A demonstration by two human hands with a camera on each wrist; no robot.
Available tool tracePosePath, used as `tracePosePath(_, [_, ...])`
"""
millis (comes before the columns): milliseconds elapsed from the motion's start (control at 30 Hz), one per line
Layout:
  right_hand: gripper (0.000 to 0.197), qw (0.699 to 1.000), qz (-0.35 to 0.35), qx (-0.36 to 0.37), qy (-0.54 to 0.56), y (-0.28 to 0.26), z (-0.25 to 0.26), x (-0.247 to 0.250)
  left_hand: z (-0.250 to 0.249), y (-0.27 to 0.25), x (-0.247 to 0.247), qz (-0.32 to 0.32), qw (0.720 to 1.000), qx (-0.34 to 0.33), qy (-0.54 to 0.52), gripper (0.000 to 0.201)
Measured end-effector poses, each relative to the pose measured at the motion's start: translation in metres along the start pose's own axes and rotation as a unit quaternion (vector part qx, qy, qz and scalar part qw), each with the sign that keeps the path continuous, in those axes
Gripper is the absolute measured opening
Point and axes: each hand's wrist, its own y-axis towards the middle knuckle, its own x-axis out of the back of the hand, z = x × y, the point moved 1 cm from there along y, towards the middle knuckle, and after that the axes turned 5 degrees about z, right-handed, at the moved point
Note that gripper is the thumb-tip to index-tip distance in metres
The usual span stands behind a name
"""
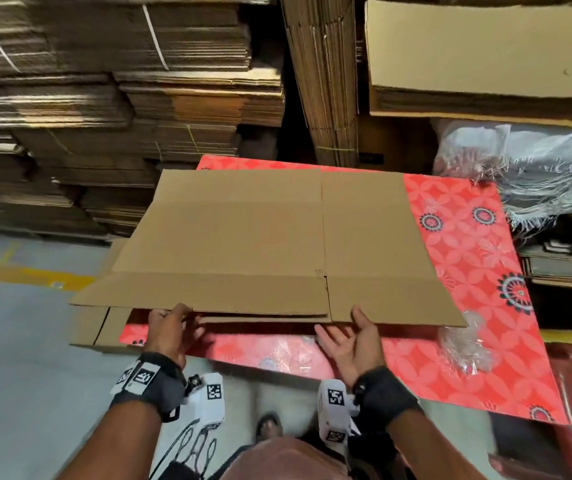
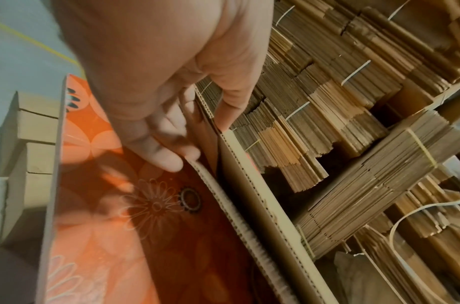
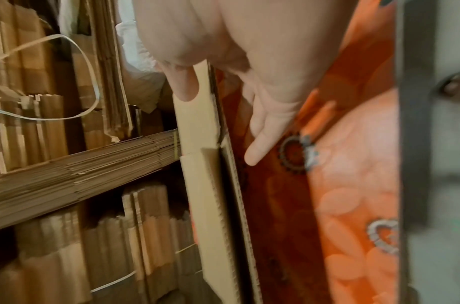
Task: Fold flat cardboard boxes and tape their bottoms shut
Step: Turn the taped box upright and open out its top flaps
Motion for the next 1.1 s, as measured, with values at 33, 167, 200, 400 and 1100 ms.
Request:
tracePosePath(33, [0.055,1.0,0.009,0.001,-0.014,-0.002,0.0,-0.012,-0.004,-0.002,0.0,0.003,1.0,-0.003,0.004,0.018])
tracePosePath(167, [0.028,0.993,0.016,0.039,-0.113,-0.014,0.005,-0.053,-0.016,-0.013,-0.004,0.041,0.999,0.01,-0.026,0.021])
tracePosePath(200, [0.021,0.99,0.011,0.056,-0.128,-0.017,0.007,-0.059,-0.018,-0.014,-0.003,0.046,0.998,0.016,-0.042,0.022])
tracePosePath(400, [0.044,0.983,0.011,0.138,-0.123,-0.034,0.034,-0.083,-0.053,-0.007,0.008,0.099,0.975,-0.003,-0.198,0.052])
tracePosePath(1100, [0.029,0.889,0.124,0.431,0.091,-0.189,0.294,-0.096,-0.201,-0.212,-0.25,0.418,0.851,-0.182,-0.259,0.038])
